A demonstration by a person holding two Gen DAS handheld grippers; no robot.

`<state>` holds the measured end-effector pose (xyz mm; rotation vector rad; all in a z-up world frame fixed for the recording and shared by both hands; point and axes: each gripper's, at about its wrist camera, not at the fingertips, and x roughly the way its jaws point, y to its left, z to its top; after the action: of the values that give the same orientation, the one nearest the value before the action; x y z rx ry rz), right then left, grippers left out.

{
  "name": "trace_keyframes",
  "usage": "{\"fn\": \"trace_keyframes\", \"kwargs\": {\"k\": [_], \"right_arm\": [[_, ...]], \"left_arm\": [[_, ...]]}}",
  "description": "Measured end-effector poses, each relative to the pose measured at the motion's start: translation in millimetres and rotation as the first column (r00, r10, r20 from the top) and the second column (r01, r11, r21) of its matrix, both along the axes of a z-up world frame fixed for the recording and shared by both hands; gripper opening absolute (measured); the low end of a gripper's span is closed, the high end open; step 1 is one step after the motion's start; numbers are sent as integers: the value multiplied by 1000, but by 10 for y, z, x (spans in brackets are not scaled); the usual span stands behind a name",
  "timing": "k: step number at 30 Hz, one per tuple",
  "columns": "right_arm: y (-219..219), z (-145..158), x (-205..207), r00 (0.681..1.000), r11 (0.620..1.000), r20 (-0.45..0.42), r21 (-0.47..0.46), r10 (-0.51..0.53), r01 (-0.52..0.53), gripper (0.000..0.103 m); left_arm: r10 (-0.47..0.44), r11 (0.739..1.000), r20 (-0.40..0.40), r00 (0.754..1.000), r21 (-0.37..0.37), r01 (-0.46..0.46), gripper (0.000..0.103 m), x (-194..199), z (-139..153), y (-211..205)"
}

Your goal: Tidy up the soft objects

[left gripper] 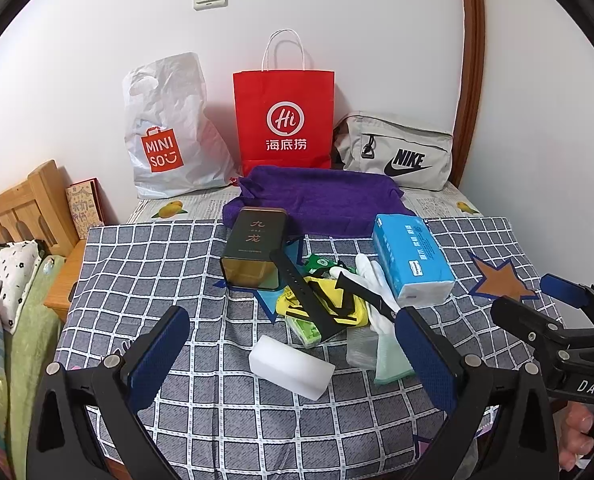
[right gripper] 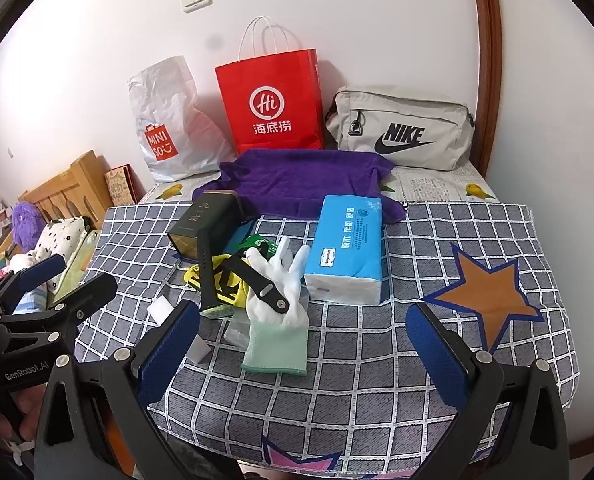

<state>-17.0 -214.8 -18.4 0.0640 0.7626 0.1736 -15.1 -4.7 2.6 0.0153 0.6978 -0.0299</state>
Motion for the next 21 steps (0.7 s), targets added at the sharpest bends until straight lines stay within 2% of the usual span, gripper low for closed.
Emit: {"fn": "trace_keyframes", "kwargs": {"k": [21], "right_arm": [[13, -8, -21, 1000, 1000, 0, 6, 0, 0, 102]], "left_arm": [[-7, 1000, 0, 1000, 4, 7, 103, -9, 9, 27]]}}
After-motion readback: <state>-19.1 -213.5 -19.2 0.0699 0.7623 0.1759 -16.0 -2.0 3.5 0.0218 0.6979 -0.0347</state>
